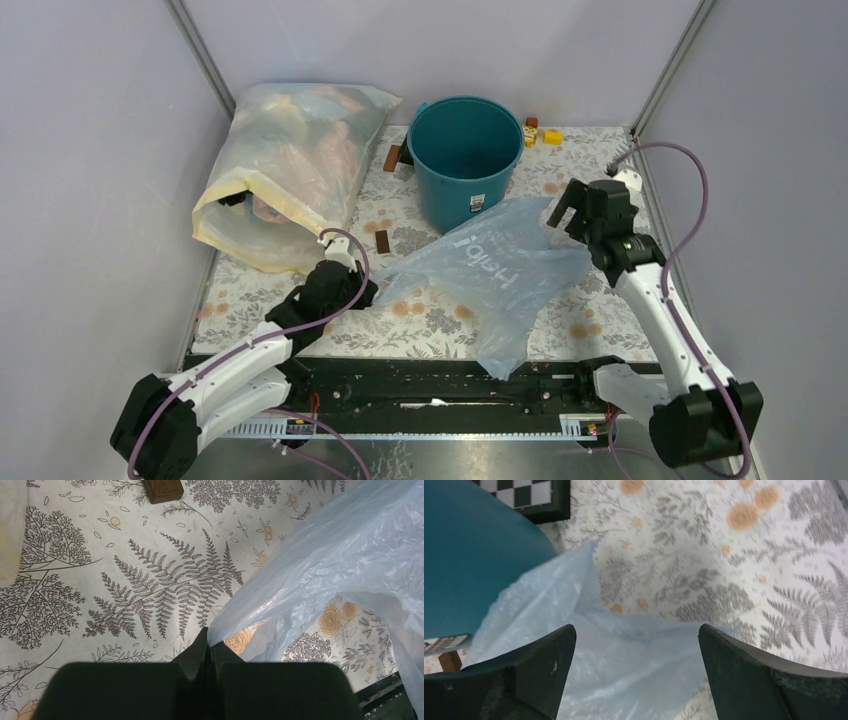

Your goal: Put the trash bags into the trash bin

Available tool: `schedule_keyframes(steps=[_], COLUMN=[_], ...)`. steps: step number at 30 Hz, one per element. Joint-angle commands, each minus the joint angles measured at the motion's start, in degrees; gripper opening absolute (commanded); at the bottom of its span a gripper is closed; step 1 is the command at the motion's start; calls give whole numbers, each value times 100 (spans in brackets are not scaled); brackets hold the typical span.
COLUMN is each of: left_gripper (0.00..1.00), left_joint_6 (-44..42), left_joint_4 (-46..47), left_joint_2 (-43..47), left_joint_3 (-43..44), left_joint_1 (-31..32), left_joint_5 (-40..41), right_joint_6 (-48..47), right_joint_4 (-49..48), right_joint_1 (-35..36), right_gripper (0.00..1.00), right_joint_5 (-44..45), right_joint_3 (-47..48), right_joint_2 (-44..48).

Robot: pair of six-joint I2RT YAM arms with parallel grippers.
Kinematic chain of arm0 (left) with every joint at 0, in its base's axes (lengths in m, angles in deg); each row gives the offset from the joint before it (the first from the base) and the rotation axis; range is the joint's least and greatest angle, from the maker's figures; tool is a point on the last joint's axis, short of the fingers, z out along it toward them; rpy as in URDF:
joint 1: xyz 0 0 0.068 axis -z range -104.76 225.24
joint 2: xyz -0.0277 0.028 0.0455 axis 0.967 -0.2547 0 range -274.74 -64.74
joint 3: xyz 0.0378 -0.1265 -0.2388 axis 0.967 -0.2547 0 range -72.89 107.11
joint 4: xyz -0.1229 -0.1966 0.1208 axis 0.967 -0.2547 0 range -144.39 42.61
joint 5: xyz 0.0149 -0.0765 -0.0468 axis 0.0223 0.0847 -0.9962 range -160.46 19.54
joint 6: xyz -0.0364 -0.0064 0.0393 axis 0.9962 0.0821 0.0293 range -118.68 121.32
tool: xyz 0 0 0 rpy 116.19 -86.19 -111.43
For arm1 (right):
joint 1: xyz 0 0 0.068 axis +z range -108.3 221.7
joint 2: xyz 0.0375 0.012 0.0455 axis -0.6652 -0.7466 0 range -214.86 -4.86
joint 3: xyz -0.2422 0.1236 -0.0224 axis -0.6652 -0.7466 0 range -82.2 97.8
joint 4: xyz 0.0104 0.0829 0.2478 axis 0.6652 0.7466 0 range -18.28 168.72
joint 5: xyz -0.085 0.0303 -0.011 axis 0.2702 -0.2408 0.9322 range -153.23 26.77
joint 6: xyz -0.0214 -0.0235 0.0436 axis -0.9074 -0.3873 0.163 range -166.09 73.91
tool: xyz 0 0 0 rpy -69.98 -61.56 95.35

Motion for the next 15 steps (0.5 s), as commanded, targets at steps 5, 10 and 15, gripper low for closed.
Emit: schedule_keyframes(steps=[5,10,15], left_gripper=[0,0,0], left_joint_6=[25,34,30], left_joint_4=[175,163,159], left_joint_2=[-26,6,-23], left_joint_3=[0,-13,-5], left_joint_1=[-18,-18,-19], left_joint_5=[50,74,67], right_joint_6=[1717,1669,1409], right_joint_4=[528,119,-438], right_joint_1=[-15,-14,-13], right_gripper=[93,96,100], right_joint_5=[37,-180,-1436], right_joint_3=[-1327,-2049,-2166], right_joint_2=[1901,2459,1851])
